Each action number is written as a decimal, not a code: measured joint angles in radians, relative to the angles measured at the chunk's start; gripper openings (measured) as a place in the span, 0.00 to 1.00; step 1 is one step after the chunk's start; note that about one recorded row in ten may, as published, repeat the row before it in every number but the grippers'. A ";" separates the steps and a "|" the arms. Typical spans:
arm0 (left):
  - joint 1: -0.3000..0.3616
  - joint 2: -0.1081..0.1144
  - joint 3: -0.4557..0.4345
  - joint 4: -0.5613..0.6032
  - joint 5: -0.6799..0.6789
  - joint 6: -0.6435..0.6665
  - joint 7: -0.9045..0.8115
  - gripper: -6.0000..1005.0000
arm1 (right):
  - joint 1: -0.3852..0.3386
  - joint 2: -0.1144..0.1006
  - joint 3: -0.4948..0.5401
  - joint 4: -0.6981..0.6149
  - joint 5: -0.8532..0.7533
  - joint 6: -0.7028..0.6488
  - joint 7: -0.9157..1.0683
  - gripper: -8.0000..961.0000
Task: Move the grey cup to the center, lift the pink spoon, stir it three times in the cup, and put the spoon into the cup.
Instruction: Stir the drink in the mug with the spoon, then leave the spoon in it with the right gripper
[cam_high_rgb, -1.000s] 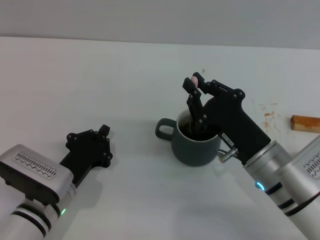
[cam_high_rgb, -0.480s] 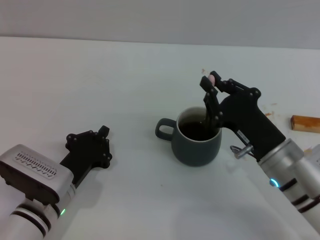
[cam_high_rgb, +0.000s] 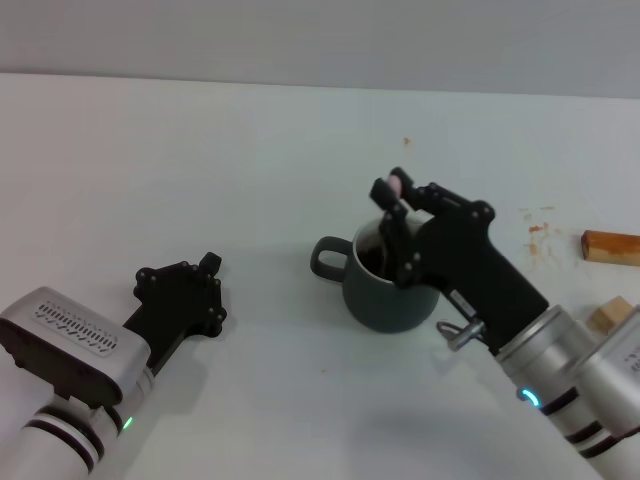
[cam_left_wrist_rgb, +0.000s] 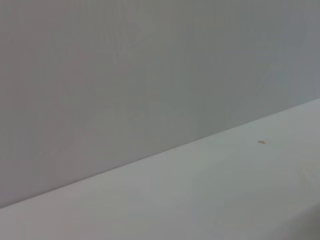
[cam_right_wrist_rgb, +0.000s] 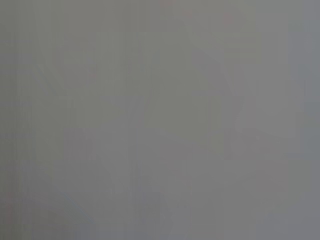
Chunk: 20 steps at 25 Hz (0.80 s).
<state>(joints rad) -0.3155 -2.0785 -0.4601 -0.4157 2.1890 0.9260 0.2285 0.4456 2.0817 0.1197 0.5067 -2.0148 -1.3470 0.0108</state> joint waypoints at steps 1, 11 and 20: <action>0.000 0.000 0.000 0.000 0.000 0.000 0.000 0.00 | 0.002 0.001 0.000 0.004 -0.004 0.010 0.000 0.06; -0.002 0.000 -0.003 0.000 0.000 0.000 -0.001 0.00 | 0.054 0.000 0.046 -0.046 -0.010 0.072 0.000 0.06; -0.002 0.000 -0.001 0.000 0.000 -0.015 -0.002 0.00 | 0.007 -0.003 0.071 -0.084 -0.011 0.054 0.000 0.06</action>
<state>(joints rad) -0.3176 -2.0785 -0.4611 -0.4157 2.1890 0.9113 0.2270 0.4526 2.0783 0.1906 0.4228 -2.0258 -1.2926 0.0107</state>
